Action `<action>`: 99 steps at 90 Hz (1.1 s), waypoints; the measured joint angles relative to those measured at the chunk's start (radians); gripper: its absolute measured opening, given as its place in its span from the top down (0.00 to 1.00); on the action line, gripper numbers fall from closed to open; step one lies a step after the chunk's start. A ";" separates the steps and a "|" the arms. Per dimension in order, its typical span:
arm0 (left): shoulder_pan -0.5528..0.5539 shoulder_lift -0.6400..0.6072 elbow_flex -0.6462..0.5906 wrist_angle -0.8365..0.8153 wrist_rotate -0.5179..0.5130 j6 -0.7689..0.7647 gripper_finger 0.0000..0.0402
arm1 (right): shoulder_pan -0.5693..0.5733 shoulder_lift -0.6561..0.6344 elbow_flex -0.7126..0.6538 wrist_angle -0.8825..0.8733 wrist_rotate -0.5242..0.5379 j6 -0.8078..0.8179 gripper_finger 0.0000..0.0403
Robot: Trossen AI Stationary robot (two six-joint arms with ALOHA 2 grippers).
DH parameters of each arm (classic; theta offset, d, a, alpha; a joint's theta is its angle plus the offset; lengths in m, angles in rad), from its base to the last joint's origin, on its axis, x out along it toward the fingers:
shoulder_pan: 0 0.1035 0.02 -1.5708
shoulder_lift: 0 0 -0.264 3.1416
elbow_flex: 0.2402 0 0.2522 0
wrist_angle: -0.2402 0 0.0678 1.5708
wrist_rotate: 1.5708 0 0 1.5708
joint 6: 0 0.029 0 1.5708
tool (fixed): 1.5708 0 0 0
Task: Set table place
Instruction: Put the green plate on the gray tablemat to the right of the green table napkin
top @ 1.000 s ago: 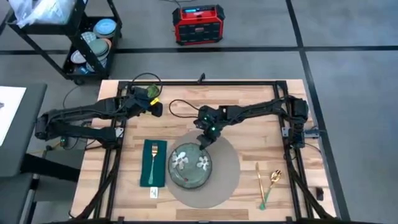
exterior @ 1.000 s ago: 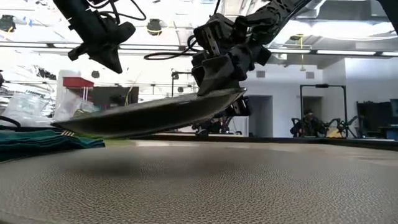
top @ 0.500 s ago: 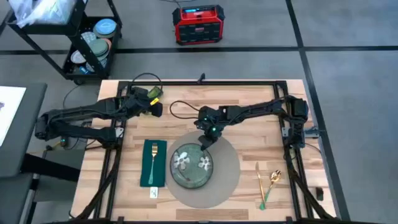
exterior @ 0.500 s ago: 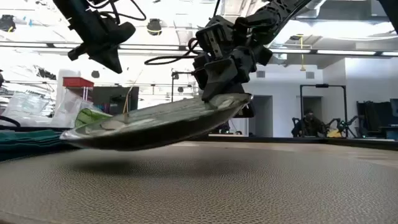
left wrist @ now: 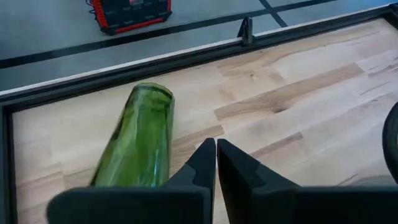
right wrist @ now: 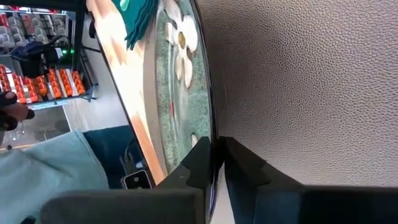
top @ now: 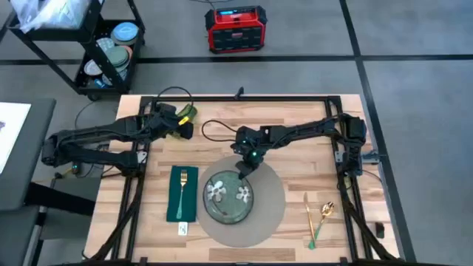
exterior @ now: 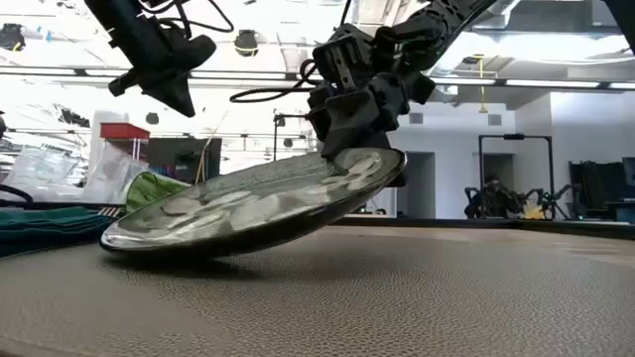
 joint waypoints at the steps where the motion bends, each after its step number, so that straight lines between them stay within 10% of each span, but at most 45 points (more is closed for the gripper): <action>1: 0.000 0.000 0.000 0.000 0.000 0.000 1.00 | 0.000 0.000 0.000 0.000 -0.002 0.000 0.92; 99: 0.000 0.000 0.000 -0.001 0.000 -0.001 1.00 | 0.001 -0.001 0.000 -0.161 0.116 -0.190 0.73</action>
